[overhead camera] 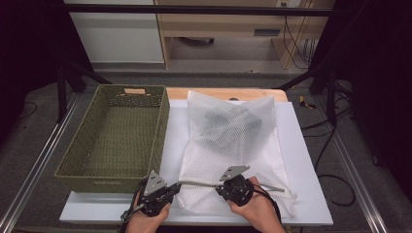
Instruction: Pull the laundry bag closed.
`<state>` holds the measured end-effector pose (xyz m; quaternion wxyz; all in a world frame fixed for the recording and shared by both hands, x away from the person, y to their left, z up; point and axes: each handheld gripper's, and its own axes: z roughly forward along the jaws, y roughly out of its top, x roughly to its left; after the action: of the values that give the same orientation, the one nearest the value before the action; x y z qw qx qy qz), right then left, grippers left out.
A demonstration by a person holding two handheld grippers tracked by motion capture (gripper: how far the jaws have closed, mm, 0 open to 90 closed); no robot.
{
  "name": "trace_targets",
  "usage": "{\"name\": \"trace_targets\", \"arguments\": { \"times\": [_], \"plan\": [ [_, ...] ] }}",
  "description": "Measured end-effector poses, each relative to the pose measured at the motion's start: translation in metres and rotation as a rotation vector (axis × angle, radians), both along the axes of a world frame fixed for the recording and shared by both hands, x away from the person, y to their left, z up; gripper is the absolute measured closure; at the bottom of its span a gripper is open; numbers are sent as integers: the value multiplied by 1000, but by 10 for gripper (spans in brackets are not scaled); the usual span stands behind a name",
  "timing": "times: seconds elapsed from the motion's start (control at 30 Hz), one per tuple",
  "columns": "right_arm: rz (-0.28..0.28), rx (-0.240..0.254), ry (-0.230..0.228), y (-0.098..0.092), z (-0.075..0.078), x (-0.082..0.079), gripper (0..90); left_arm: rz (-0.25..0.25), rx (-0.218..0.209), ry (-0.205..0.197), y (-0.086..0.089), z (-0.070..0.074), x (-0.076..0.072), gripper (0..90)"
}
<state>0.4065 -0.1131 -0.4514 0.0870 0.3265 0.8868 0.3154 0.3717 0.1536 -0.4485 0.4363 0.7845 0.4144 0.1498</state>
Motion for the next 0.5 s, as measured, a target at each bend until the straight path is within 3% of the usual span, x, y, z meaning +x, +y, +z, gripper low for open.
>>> {"name": "trace_targets", "arguments": {
  "times": [0.5],
  "plan": [
    [-21,5,-1,-17,1,-3,871,1,-3,1,0,0,0,887]
  ]
}}
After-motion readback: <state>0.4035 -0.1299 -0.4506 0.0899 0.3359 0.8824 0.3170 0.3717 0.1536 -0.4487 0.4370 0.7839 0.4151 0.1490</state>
